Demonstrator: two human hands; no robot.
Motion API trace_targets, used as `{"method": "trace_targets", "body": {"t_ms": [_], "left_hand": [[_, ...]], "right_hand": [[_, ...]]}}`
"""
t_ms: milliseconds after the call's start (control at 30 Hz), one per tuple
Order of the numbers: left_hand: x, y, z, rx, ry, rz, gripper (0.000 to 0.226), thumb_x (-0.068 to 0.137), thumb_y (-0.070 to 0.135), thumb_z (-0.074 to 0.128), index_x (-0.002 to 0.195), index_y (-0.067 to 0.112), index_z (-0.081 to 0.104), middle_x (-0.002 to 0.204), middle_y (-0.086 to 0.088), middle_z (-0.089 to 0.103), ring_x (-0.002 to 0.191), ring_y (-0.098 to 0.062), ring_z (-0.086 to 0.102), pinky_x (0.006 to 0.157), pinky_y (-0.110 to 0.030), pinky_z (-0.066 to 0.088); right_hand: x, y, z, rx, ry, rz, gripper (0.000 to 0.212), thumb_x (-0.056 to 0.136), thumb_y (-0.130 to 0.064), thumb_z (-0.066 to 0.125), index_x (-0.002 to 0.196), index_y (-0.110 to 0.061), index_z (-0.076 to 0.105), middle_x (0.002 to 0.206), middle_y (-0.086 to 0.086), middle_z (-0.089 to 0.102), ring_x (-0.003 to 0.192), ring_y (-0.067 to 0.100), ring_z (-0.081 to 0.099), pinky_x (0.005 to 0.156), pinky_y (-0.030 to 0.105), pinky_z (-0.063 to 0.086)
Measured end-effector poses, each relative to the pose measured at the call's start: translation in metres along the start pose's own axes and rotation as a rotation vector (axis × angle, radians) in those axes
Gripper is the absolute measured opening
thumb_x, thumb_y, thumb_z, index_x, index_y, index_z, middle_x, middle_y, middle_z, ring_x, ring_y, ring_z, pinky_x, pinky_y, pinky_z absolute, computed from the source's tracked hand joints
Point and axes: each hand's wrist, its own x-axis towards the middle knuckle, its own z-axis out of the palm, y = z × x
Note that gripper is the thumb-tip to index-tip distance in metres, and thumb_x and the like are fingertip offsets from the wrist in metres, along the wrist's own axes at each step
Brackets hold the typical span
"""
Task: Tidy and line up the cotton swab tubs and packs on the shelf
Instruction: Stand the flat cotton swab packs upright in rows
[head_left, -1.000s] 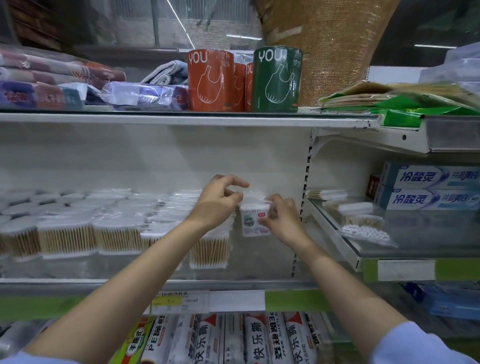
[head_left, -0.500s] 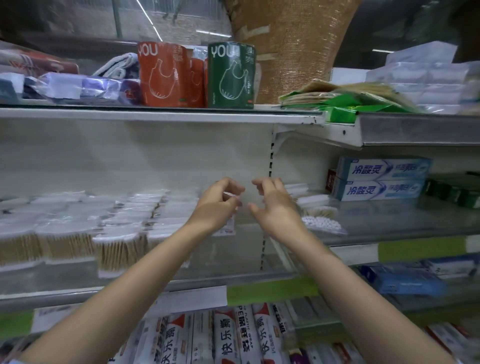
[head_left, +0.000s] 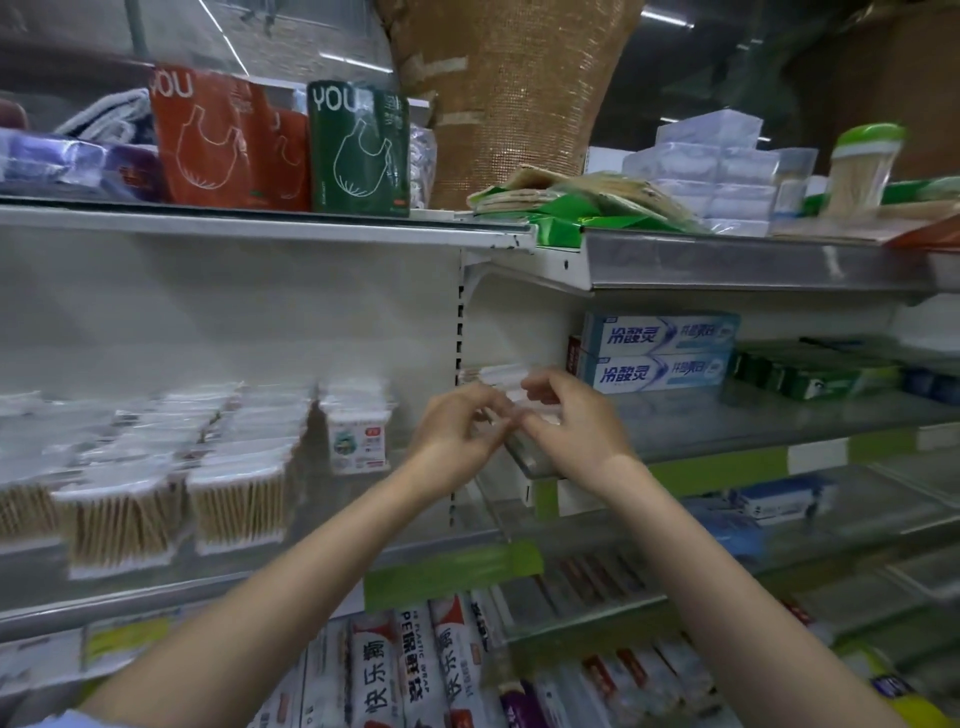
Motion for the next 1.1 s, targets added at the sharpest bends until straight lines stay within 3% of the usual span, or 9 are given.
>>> {"method": "trace_targets", "body": {"t_ms": [67, 167, 267, 433, 633, 733, 867, 1000, 1100], "left_hand": [[0.001, 0.001, -0.004, -0.146, 0.044, -0.036, 0.009, 0.090, 0.018, 0.059, 0.082, 0.022, 0.058, 0.091, 0.005, 0.066, 0.084, -0.008, 0.061, 0.071, -0.015, 0.044], [0.005, 0.001, -0.012, -0.318, 0.152, -0.107, 0.013, 0.092, 0.015, 0.056, 0.081, 0.020, 0.054, 0.082, -0.001, 0.062, 0.077, -0.015, 0.061, 0.068, -0.021, 0.051], [0.008, 0.003, -0.024, -0.522, 0.231, -0.183, 0.011, 0.094, 0.011, 0.052, 0.083, 0.013, 0.053, 0.075, -0.001, 0.056, 0.068, -0.007, 0.057, 0.061, -0.017, 0.053], [0.004, -0.003, -0.039, -0.591, 0.265, -0.277, 0.014, 0.093, 0.015, 0.055, 0.079, 0.014, 0.055, 0.068, 0.005, 0.058, 0.059, -0.003, 0.059, 0.055, -0.021, 0.052], [-0.005, -0.004, -0.052, -0.597, 0.333, -0.339, 0.016, 0.090, 0.020, 0.059, 0.077, 0.013, 0.054, 0.061, 0.007, 0.056, 0.047, 0.003, 0.054, 0.046, -0.013, 0.043], [-0.010, -0.008, -0.060, -0.541, 0.388, -0.363, 0.022, 0.086, 0.028, 0.064, 0.074, 0.015, 0.050, 0.063, 0.003, 0.053, 0.051, -0.007, 0.051, 0.047, -0.015, 0.042], [-0.020, -0.007, -0.066, -0.438, 0.351, -0.316, 0.021, 0.086, 0.024, 0.065, 0.074, 0.013, 0.052, 0.063, -0.002, 0.054, 0.051, -0.009, 0.052, 0.049, -0.013, 0.043], [-0.029, -0.004, -0.068, -0.506, 0.143, -0.278, 0.022, 0.082, 0.022, 0.068, 0.093, 0.004, 0.061, 0.085, -0.008, 0.066, 0.075, -0.007, 0.066, 0.066, -0.025, 0.058], [-0.034, -0.013, -0.076, -0.465, 0.132, -0.278, 0.045, 0.072, 0.030, 0.077, 0.104, 0.005, 0.059, 0.100, -0.011, 0.067, 0.091, -0.016, 0.066, 0.078, -0.028, 0.056]], "right_hand": [[-0.001, 0.000, -0.003, 0.052, 0.005, 0.037, 0.042, 0.084, -0.039, 0.065, 0.119, -0.019, 0.053, 0.113, -0.002, 0.058, 0.100, 0.014, 0.056, 0.080, 0.024, 0.042], [-0.001, -0.005, -0.003, 0.172, 0.010, 0.079, 0.050, 0.082, -0.035, 0.069, 0.123, -0.020, 0.047, 0.104, -0.005, 0.054, 0.088, 0.009, 0.055, 0.066, 0.017, 0.041], [0.001, -0.009, 0.002, 0.306, -0.022, 0.087, 0.036, 0.085, -0.025, 0.068, 0.116, -0.014, 0.053, 0.105, -0.003, 0.064, 0.091, 0.012, 0.062, 0.076, 0.025, 0.051], [0.002, -0.016, 0.015, 0.438, -0.168, 0.083, 0.025, 0.087, -0.023, 0.064, 0.110, -0.017, 0.059, 0.105, -0.002, 0.070, 0.094, 0.014, 0.067, 0.089, 0.042, 0.053], [0.003, -0.028, 0.023, 0.578, -0.253, 0.075, 0.018, 0.088, -0.007, 0.056, 0.090, -0.025, 0.059, 0.101, 0.001, 0.070, 0.096, 0.019, 0.067, 0.091, 0.034, 0.052], [0.004, -0.031, 0.026, 0.635, -0.252, 0.081, 0.015, 0.087, -0.005, 0.058, 0.094, -0.018, 0.060, 0.100, 0.004, 0.070, 0.092, 0.017, 0.067, 0.086, 0.028, 0.051], [0.004, -0.032, 0.034, 0.576, -0.211, 0.066, 0.018, 0.083, -0.017, 0.067, 0.097, -0.015, 0.057, 0.099, 0.005, 0.068, 0.092, 0.020, 0.066, 0.087, 0.038, 0.053], [0.000, -0.039, 0.039, 0.570, -0.195, -0.019, 0.031, 0.080, -0.030, 0.071, 0.101, -0.013, 0.056, 0.093, 0.002, 0.064, 0.084, 0.013, 0.060, 0.075, 0.028, 0.049], [-0.003, -0.043, 0.038, 0.603, -0.255, -0.034, 0.015, 0.087, -0.027, 0.062, 0.101, -0.021, 0.062, 0.098, -0.004, 0.065, 0.089, 0.005, 0.060, 0.076, 0.014, 0.046]]}}
